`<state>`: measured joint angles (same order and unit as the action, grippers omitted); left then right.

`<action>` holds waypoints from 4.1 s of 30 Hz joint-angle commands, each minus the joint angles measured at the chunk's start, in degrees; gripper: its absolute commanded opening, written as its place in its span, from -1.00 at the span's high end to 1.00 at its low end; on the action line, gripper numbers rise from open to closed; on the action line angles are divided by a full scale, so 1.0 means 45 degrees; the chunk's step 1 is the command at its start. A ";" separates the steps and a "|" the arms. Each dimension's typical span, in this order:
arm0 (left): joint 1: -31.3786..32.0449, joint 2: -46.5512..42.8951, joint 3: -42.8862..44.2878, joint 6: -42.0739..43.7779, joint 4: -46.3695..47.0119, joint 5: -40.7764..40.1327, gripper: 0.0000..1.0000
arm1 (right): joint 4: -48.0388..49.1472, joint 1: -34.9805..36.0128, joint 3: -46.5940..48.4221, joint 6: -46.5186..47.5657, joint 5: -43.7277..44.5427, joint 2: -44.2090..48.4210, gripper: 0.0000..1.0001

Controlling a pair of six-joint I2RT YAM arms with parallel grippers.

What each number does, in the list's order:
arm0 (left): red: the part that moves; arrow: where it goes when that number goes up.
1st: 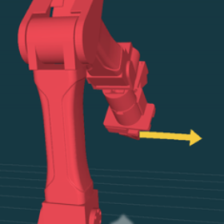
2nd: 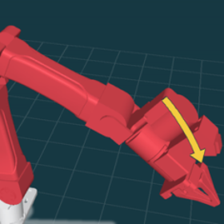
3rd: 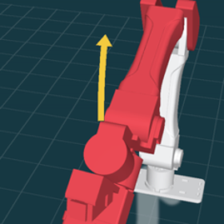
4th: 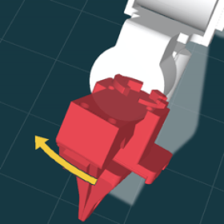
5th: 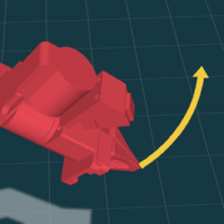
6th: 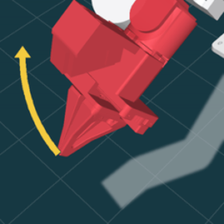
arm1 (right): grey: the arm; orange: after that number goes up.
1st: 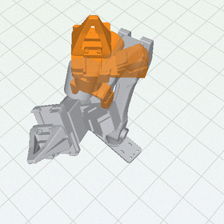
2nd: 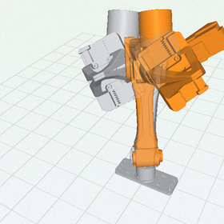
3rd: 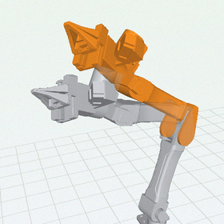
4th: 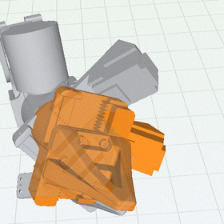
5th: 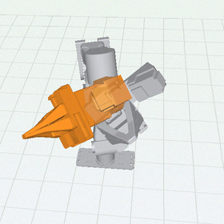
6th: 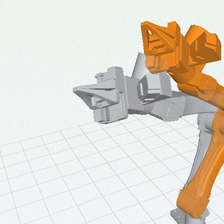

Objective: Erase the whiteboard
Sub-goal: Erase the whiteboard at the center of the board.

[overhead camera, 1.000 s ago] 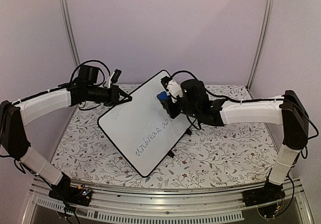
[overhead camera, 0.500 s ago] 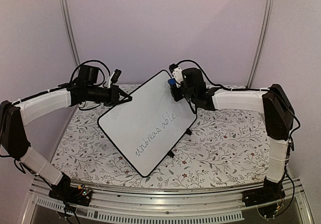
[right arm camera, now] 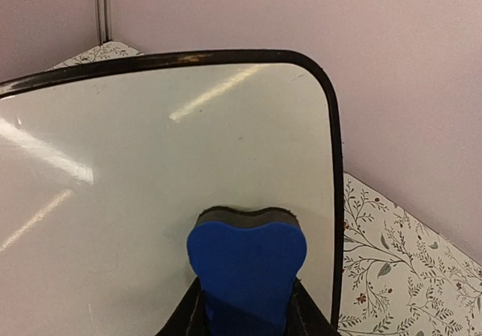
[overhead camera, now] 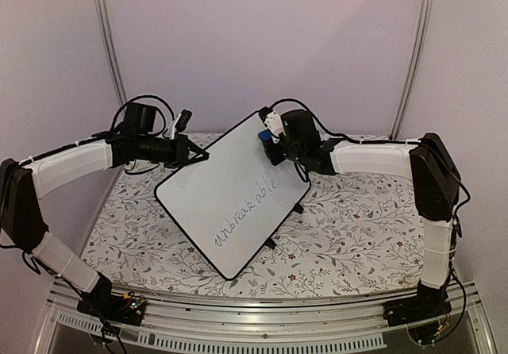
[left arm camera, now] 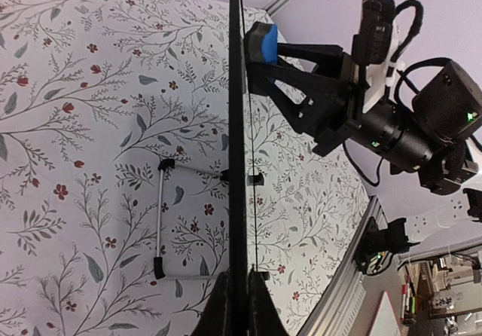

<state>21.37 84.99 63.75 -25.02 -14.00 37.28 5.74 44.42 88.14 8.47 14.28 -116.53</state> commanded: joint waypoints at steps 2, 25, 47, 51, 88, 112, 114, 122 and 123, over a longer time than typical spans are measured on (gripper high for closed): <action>0.0032 0.0141 -0.0142 0.0780 0.0489 -0.0115 1.00 | -0.0615 0.0565 0.0680 0.0542 -0.0530 -0.0179 0.41; 0.0026 0.0039 -0.0142 0.0831 0.0472 -0.0149 1.00 | -0.2365 -0.0558 0.2382 0.0749 0.1243 -0.1459 0.39; 0.0037 -0.0021 -0.0142 0.0839 0.0452 -0.0159 1.00 | -0.2152 0.1684 0.0912 0.1080 0.0001 -0.0381 0.40; 0.0027 -0.0025 -0.0137 0.0843 0.0453 -0.0187 1.00 | -0.2283 0.2058 0.0386 0.0794 -0.0486 0.0258 0.40; 0.0030 0.0039 -0.0152 0.0765 0.0471 -0.0301 1.00 | -0.3355 0.6661 -0.2119 -0.1412 -0.1485 0.1448 0.41; 0.0012 0.0048 -0.0162 0.0755 0.0482 -0.0295 1.00 | -0.4218 0.6671 -0.3073 -0.1615 -0.1186 0.0860 0.41; 0.0011 0.0058 -0.0162 0.0760 0.0484 -0.0305 1.00 | -0.4262 0.6676 -0.3434 -0.1748 -0.1223 0.0960 0.41; 0.0015 0.0087 -0.0162 0.0740 0.0484 -0.0277 1.00 | -0.4250 0.6672 -0.4115 -0.2427 -0.0876 0.1410 0.41; 0.0010 0.0087 -0.0172 0.0723 0.0502 -0.0271 1.00 | -0.4218 0.6676 -0.4029 -0.2443 -0.0829 0.1420 0.41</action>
<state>21.26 84.99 63.68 -22.90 -13.08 37.69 -11.99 74.85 70.39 -0.23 8.51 -111.24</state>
